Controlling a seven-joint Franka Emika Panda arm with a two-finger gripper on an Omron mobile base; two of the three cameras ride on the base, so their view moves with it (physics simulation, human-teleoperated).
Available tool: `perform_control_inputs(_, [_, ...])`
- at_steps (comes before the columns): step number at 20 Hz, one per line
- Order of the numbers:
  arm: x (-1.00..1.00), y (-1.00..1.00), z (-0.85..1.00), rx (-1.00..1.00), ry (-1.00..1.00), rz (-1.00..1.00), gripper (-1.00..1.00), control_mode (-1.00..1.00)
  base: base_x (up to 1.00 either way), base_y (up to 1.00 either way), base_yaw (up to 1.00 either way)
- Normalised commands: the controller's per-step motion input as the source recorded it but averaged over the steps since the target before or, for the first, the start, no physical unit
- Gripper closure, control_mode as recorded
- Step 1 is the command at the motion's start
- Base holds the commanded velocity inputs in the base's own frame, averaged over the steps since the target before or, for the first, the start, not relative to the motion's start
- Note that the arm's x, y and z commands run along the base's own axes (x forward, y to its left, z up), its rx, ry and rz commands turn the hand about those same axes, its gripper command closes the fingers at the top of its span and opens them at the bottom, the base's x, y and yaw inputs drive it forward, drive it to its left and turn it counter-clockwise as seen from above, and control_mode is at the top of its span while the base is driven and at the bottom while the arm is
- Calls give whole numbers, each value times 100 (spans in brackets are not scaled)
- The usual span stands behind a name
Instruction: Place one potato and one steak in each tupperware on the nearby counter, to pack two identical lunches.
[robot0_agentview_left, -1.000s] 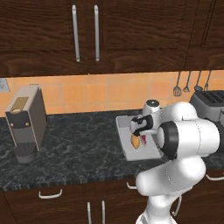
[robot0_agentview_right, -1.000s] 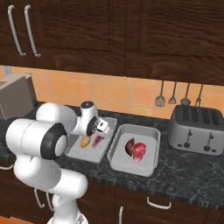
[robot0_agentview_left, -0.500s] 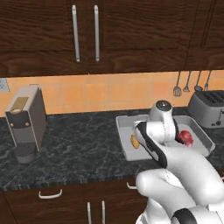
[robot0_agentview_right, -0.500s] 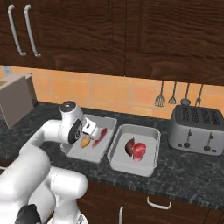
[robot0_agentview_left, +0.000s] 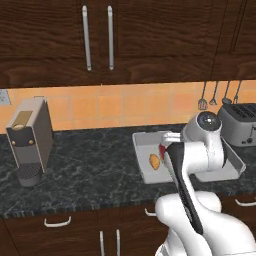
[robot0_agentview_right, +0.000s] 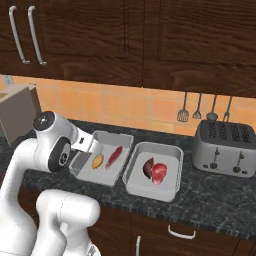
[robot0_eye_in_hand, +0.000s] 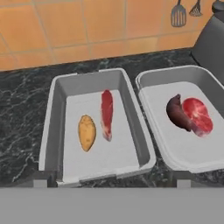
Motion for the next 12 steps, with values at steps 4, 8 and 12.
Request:
perform_control_inputs(4, [-57, 0, 100, -10, -25, 0, -100, -100, 0, 0, 0])
perform_control_inputs(8, [-60, 0, 100, -11, -32, 0, -100, -100, 0, 0, 0])
perform_control_inputs(12, [-39, -14, 68, -2, -14, 0, -100, -100, 0, 0, 0])
